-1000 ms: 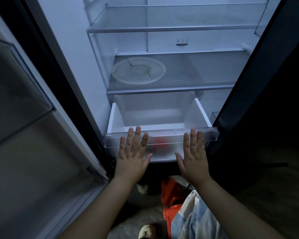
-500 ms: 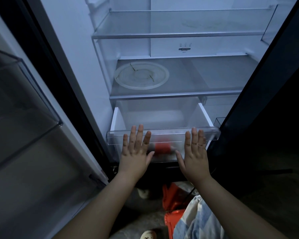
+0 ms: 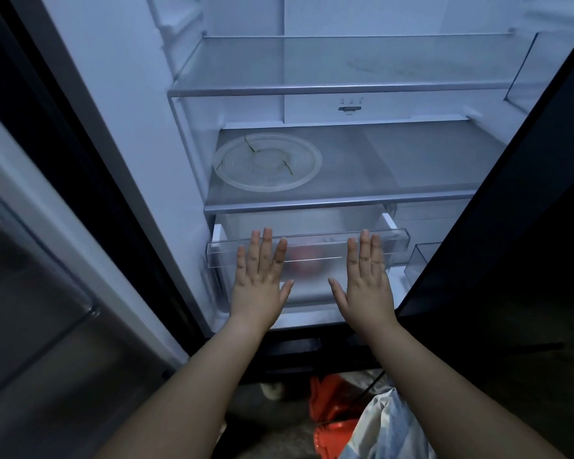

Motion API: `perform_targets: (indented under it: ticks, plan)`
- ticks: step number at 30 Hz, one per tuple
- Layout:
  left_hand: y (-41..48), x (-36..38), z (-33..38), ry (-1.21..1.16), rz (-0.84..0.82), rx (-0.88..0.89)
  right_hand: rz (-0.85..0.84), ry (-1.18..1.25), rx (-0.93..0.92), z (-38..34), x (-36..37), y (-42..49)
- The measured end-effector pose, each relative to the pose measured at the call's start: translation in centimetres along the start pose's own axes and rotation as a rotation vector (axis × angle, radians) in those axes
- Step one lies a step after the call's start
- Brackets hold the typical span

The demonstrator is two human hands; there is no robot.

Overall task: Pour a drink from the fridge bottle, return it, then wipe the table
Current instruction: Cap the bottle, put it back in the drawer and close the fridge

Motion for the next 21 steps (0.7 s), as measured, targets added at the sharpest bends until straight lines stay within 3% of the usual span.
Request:
perform_targets:
  ticks: [5,12,21]
  plan:
    - [2.8,0.4,-0.8,-0.004,-0.076,0.005,-0.065,-0.02,0.032,0.1,0.4,2.8]
    - [3.8,1.5,-0.6,0.035,-0.438,-0.052,-0.101,0.002,0.053,-0.4,2.3,5.6]
    - [3.6,1.1,-0.3,-0.036,-0.385,-0.096,-0.088,0.019,0.046,-0.5,3.5,5.7]
Point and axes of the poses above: each hand's wrist, its own y-axis towards the middle knuckle, its own x-axis out of the palm, z = x × y, the point moved 1 cm from there along y, towards the middle knuckle, and after that the axes turned 5 degrees about -z, right-handed, at the moved point
